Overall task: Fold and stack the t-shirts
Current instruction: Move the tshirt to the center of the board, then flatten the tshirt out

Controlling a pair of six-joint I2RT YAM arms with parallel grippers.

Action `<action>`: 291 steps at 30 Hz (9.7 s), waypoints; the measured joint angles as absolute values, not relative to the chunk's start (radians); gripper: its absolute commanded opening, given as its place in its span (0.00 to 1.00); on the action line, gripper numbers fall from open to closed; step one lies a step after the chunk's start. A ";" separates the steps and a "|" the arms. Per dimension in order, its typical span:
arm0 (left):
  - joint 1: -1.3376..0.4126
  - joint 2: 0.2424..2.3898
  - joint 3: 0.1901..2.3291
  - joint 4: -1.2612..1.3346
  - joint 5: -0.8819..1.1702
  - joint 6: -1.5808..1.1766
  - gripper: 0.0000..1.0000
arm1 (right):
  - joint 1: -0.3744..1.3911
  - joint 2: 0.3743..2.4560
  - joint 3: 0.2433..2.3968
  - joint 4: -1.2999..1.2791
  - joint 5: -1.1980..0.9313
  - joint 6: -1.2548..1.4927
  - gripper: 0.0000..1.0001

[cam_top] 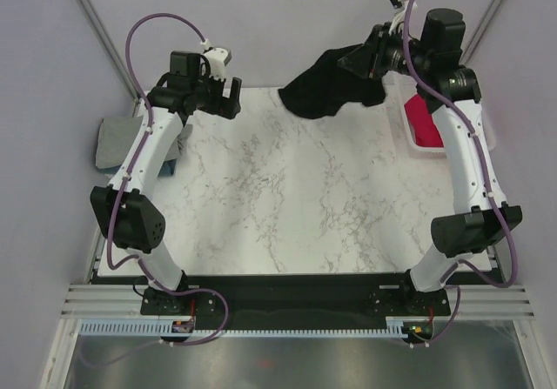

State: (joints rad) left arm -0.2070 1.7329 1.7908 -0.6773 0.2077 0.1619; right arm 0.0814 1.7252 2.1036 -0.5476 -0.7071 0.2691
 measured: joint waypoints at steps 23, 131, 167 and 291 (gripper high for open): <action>-0.207 1.588 1.280 -0.736 0.108 0.154 0.90 | 0.222 1.716 1.635 -0.672 -0.666 0.075 0.73; 0.105 1.330 1.302 -0.705 0.196 0.007 0.76 | 0.783 2.151 1.974 -0.564 -0.084 -0.345 0.02; -0.074 1.783 1.359 -0.631 0.257 0.033 0.75 | 0.741 2.097 1.766 -0.424 -0.184 -0.477 0.44; -0.132 1.996 1.417 -0.637 0.089 0.026 0.64 | 0.349 1.884 1.531 -0.311 -0.120 -0.553 0.48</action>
State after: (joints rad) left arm -0.1322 1.9965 1.4170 -0.6369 0.0891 0.0261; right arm 0.3492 1.8839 1.5311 -0.3111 -0.1196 -0.5529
